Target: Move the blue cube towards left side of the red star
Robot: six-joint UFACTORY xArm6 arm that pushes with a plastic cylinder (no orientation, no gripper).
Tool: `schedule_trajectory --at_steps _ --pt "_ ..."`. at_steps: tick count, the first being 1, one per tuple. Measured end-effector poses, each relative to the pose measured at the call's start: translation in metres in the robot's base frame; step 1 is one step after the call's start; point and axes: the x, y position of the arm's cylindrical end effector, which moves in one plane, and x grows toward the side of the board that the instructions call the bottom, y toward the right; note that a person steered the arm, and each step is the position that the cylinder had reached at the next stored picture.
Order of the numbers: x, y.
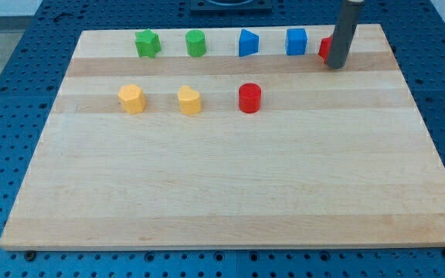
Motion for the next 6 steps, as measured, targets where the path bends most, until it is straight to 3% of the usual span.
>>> schedule_trajectory --at_steps 3,6 --pt "-0.030 0.002" --pt "-0.022 -0.076"
